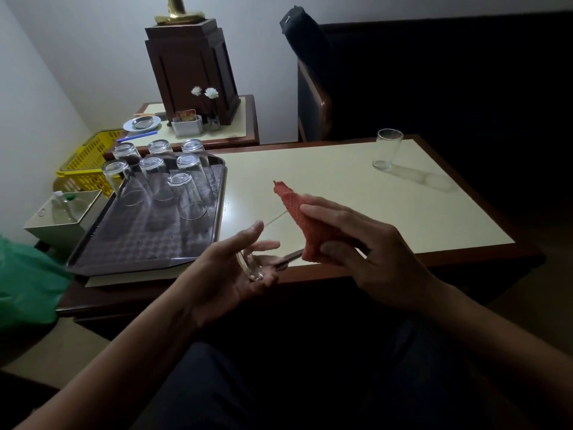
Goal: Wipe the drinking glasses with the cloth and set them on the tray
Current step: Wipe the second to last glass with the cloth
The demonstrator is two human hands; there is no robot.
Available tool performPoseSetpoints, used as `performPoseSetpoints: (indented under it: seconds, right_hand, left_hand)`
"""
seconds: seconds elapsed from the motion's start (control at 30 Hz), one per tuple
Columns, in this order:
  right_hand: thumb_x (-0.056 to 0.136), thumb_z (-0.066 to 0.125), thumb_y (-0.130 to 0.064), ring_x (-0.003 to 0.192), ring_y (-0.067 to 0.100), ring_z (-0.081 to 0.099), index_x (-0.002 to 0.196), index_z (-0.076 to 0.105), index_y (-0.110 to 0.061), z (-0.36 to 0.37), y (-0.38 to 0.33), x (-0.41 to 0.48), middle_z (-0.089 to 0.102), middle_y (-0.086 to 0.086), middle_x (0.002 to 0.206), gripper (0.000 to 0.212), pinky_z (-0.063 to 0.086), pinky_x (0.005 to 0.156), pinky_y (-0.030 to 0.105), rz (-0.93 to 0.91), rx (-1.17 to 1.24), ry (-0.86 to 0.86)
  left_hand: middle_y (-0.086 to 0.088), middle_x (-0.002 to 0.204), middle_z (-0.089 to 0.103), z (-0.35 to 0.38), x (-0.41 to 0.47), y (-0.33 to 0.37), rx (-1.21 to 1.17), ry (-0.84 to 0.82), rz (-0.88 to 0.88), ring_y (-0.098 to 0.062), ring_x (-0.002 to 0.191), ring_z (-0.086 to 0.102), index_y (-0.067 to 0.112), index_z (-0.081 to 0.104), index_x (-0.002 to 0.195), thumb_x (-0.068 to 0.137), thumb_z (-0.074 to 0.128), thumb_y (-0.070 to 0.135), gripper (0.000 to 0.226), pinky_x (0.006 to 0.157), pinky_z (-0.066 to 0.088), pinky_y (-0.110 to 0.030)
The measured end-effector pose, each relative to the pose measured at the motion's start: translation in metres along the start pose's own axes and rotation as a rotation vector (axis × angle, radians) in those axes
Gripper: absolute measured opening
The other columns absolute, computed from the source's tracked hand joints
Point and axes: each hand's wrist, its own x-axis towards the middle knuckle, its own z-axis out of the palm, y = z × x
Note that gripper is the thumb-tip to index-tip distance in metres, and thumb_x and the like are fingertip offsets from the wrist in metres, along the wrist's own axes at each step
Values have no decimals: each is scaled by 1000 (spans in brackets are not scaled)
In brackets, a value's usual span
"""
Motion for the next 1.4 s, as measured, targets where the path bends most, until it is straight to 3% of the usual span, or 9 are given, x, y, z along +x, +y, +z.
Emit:
performPoseSetpoints:
  seconds: [0.17,0.4,0.57,0.67,0.8,0.93,1.1,1.27,1.4]
  right_hand:
    - [107,52,0,140,9,57,147,62,-18,6,-2,3,63,-7,150,45,51,111,26,103,208,30]
    - [104,66,-16,120,28,71,123,76,0,2,-2,2,74,15,129,27,59,101,36,-497,-347,41]
    - [91,82,-25,107,13,76,115,80,-23,13,-5,-2,81,-7,111,24,63,93,41,236,155,189]
    - [87,75,-18,100,38,75,112,77,-9,17,-4,5,79,20,112,27,66,81,44,728,778,62]
    - [81,58,-8,91,25,77,122,72,3,14,-4,6,78,22,112,45,67,80,30,912,1193,-31]
    - [84,69,-13,89,25,77,123,71,-5,9,-5,12,78,17,111,40,66,74,36,747,1092,179]
    - [97,74,-5,74,34,78,112,72,-9,22,-19,-2,78,15,87,16,65,65,46,249,499,307]
    - [94,81,-15,91,9,76,105,77,-21,34,-11,-14,78,-12,98,13,62,81,31,151,127,24]
    - [94,80,-17,95,9,76,107,76,-23,31,-6,-3,79,-10,101,15,62,88,35,334,255,249]
  left_hand:
    - [-14,88,64,-2,-3,4,154,15,6,-23,60,50,8,81,78,84,75,39,31,59,30,-30]
    - [-23,104,65,-9,-5,5,223,-228,-121,-27,74,55,-2,68,114,84,83,37,51,61,46,-27]
    - [-26,111,64,-7,-10,7,510,-241,257,-33,90,63,4,60,114,68,91,5,55,78,55,-37]
    - [-6,117,69,-5,-11,6,747,-163,610,-25,104,70,14,64,117,66,95,4,60,87,57,-31]
    - [12,121,66,-8,-6,-3,1229,89,958,-10,108,69,23,63,122,67,97,20,64,89,54,-19]
    - [-8,109,74,1,-3,-9,769,258,543,-14,94,75,18,63,123,70,93,23,62,77,60,-22]
    - [-22,106,69,24,0,-21,14,-7,97,-30,88,73,3,61,120,81,75,25,47,70,63,-35]
    - [-14,107,66,10,-3,0,-16,-12,101,-26,89,68,4,60,129,77,57,28,58,73,61,-38]
    - [-22,101,65,16,-10,-10,38,-158,-9,-33,85,63,9,61,122,85,59,34,45,73,53,-40]
